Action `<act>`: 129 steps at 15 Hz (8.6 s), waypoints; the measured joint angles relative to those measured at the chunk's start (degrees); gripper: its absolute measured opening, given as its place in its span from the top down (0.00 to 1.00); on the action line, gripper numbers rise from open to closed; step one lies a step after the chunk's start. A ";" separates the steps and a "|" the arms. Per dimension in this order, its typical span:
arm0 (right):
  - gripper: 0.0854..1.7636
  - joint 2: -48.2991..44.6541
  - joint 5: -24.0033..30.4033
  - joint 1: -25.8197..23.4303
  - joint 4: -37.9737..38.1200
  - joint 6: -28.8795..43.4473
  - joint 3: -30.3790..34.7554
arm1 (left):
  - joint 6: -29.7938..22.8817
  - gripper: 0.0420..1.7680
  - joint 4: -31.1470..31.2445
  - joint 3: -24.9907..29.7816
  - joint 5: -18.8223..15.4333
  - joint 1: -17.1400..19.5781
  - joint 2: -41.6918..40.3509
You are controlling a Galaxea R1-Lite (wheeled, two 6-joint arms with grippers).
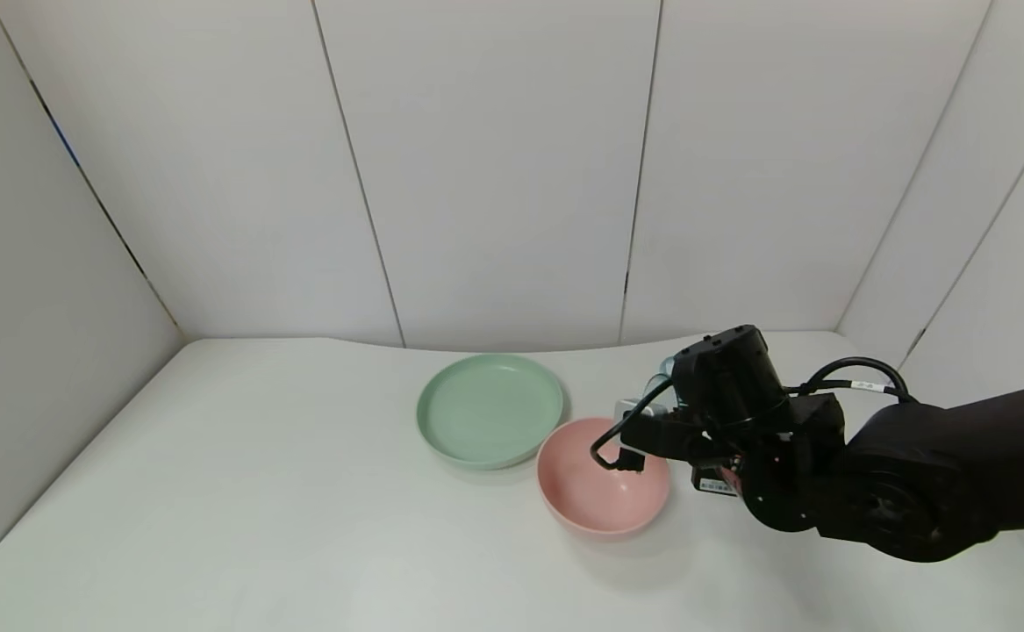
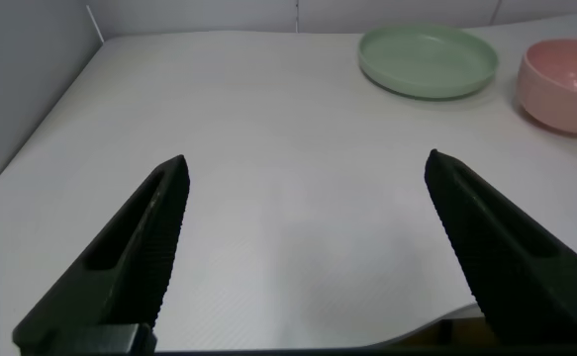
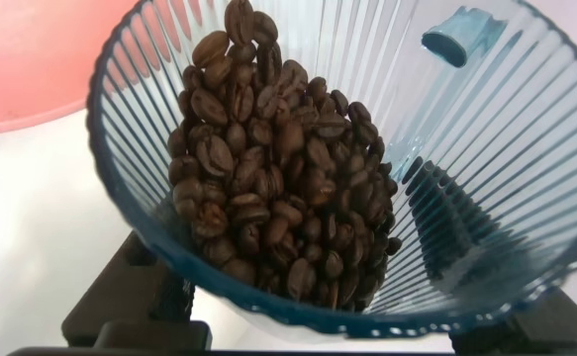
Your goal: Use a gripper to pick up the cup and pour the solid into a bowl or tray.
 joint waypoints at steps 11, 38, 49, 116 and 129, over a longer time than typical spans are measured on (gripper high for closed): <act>0.24 1.24 -4.06 1.96 -0.62 -8.46 -1.51 | 0.00 0.03 0.00 0.00 0.00 0.00 0.00; 0.24 2.24 -7.69 4.50 -1.04 -16.90 -1.84 | 0.00 0.03 0.00 0.00 0.00 0.00 0.00; 0.24 2.76 -7.86 5.60 -0.99 -17.44 -1.84 | 0.00 0.03 0.02 0.00 0.00 0.00 0.00; 0.24 -7.46 33.71 -13.56 -9.18 57.70 5.84 | 0.00 0.03 0.00 0.00 0.00 0.00 0.00; 0.24 2.65 34.61 -15.76 -29.16 62.17 6.56 | 0.00 0.03 0.00 0.00 0.00 0.00 0.00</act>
